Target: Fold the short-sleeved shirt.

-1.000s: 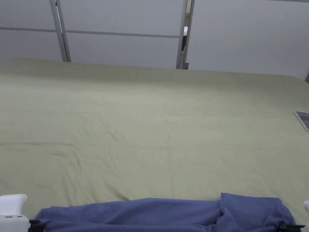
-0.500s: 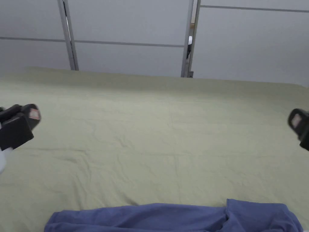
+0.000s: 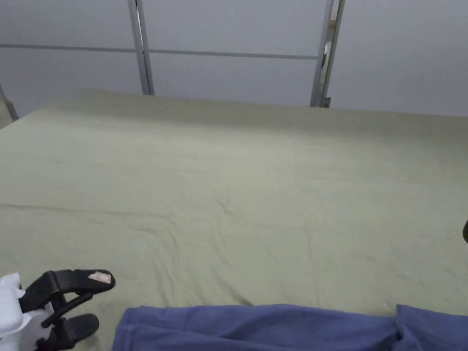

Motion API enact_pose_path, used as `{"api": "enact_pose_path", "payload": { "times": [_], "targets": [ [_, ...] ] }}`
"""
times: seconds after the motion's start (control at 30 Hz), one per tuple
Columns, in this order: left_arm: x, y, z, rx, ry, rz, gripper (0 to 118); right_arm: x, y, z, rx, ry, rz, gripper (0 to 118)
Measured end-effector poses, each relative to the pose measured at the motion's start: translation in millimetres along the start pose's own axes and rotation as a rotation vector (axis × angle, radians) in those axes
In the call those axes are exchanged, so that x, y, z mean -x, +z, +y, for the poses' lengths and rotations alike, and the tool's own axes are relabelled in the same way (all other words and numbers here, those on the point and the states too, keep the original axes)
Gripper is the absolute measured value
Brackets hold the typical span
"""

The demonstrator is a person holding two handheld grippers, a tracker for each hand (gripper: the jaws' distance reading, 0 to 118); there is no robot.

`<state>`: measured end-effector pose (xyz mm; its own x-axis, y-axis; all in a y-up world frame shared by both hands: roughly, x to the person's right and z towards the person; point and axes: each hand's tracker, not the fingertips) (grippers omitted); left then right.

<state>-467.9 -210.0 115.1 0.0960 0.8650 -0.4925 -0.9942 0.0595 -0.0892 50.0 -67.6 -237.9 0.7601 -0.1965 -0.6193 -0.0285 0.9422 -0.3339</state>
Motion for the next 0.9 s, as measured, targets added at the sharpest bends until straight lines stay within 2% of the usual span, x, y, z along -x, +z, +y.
{"api": "enact_pose_path", "payload": {
  "times": [0.13,0.2,0.23,0.27,0.3,0.33,0.37,0.4,0.43,0.5,0.6,0.67,0.73,0.83,0.9],
  "targets": [
    [28.4,-37.0,-9.4,0.125,0.057,-0.053,97,-13.8,-10.7,-10.8,0.041,-0.008,-0.012,2],
    [29.6,-47.7,-17.5,0.124,0.064,-0.215,97,-13.9,-15.3,-12.2,0.057,-0.005,-0.013,2],
    [24.3,-57.3,-18.7,0.161,0.068,-0.187,93,-8.9,-15.1,-15.2,0.06,-0.002,-0.013,2],
    [19.9,-67.3,-22.1,0.196,0.061,-0.168,81,-7.0,-17.4,-16.1,0.068,0.0,-0.007,2],
    [12.9,-77.1,-27.5,0.191,0.017,-0.123,62,-6.0,-20.0,-16.6,0.073,-0.003,0.0,2],
    [13.4,-83.6,-20.5,0.199,-0.021,-0.047,17,-5.1,-22.2,-17.0,0.078,-0.006,0.007,2],
    [8.2,-92.6,-22.0,0.197,-0.077,0.054,13,11.8,-18.5,-18.9,0.079,-0.002,0.011,2],
    [6.7,-92.6,-22.3,0.18,-0.085,0.077,13,17.8,-18.2,-19.8,0.085,-0.001,0.018,2],
    [6.9,-83.8,-18.0,0.18,-0.061,-0.028,13,19.1,-18.1,-20.2,0.087,0.0,0.022,2],
    [9.1,-73.8,-4.6,0.154,-0.076,0.017,13,26.1,-13.9,-20.6,0.088,0.012,0.033,2],
    [-2.1,-42.9,1.5,0.13,-0.127,0.01,13,28.3,-13.9,-19.6,0.091,0.035,0.03,2],
    [-5.3,-15.1,14.7,0.051,-0.184,0.078,13,30.7,-11.5,-17.8,0.088,0.037,0.029,2],
    [-4.2,11.4,28.0,-0.033,-0.17,0.129,13,30.2,-11.3,-16.8,0.083,0.032,0.032,2],
    [0.6,41.9,43.3,-0.122,-0.143,0.275,13,32.2,-8.9,-16.8,0.075,0.013,0.041,2],
    [-10.7,49.1,44.5,-0.151,-0.196,0.386,13,33.7,-8.4,-18.6,0.078,0.004,0.047,2]
  ]
}}
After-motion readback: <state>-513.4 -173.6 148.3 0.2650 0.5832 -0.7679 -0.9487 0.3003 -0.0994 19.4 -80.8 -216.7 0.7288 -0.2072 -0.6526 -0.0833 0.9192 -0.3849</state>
